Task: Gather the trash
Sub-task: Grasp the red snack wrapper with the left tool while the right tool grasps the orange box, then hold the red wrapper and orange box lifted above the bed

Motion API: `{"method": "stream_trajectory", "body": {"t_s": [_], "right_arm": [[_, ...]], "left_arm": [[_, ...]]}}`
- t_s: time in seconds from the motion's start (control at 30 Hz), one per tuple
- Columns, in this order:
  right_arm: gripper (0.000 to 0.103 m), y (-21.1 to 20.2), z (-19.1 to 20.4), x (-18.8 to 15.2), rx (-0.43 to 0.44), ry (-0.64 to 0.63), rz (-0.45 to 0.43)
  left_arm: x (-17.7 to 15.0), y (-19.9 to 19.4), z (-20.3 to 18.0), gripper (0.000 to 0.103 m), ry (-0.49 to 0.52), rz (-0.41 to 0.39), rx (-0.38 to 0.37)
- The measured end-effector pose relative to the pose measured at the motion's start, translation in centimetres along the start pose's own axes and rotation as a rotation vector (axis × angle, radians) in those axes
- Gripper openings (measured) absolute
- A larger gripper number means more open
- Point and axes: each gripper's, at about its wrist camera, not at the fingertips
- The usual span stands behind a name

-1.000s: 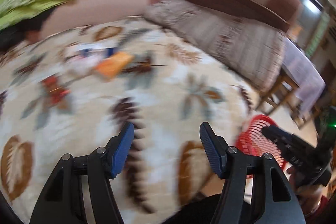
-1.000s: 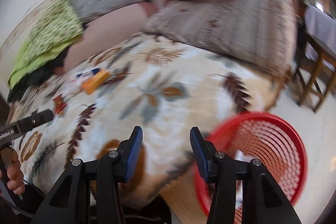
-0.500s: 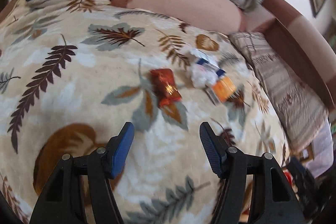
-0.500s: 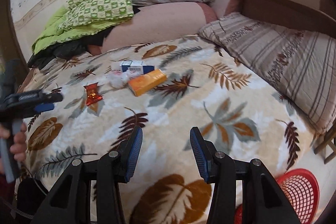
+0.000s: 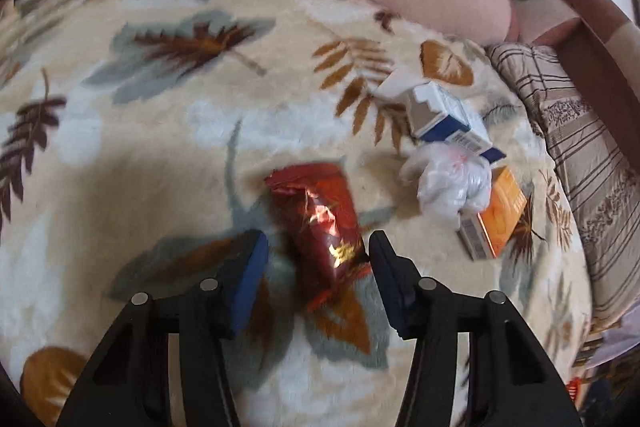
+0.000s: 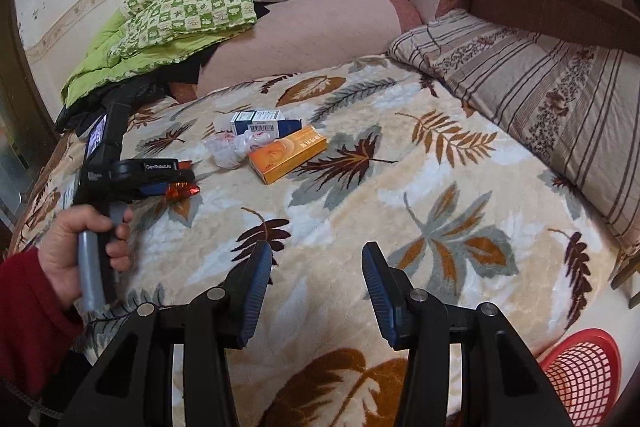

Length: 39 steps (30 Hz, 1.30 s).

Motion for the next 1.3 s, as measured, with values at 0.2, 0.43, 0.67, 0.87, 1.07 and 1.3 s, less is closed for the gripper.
{"method": "stream_trajectory", "body": {"t_s": [0.2, 0.43, 0.67, 0.87, 1.07, 1.3], "right_arm": [[0.051, 2.3, 1.2, 2.1, 0.096, 0.059, 0.043], [0.057, 8.8, 3.4, 6.4, 0.126, 0.176, 0.143], [0.057, 15.9, 4.9, 9.8, 0.072, 0.288, 0.265], [0.057, 20.3, 6.2, 11.8, -0.010, 0.278, 0.320], [0.060, 22.3, 8.4, 12.0, -0.023, 0.242, 0.332], [0.026, 18.1, 10.8, 10.4, 0.020, 0.100, 0.212]], "left_arm": [[-1.2, -1.3, -0.4, 0.031, 0.041, -0.067, 0.014], [-5.2, -6.4, -1.5, 0.031, 0.102, -0.159, 0.025], [-6.9, -6.6, -0.6, 0.031, 0.146, -0.197, 0.077], [-6.8, -5.8, 0.4, 0.031, 0.137, -0.168, 0.061], [-6.7, -5.2, 0.7, 0.031, 0.137, -0.154, 0.062], [-6.8, -5.2, 0.5, 0.031, 0.150, -0.161, 0.068]]}}
Point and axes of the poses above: each gripper's, at about its wrist camera, not at the fingertips, and y roughly the way its jaws point, z to its left, x to its top, and after that the axes turned 11 degrees about -x, right-handed
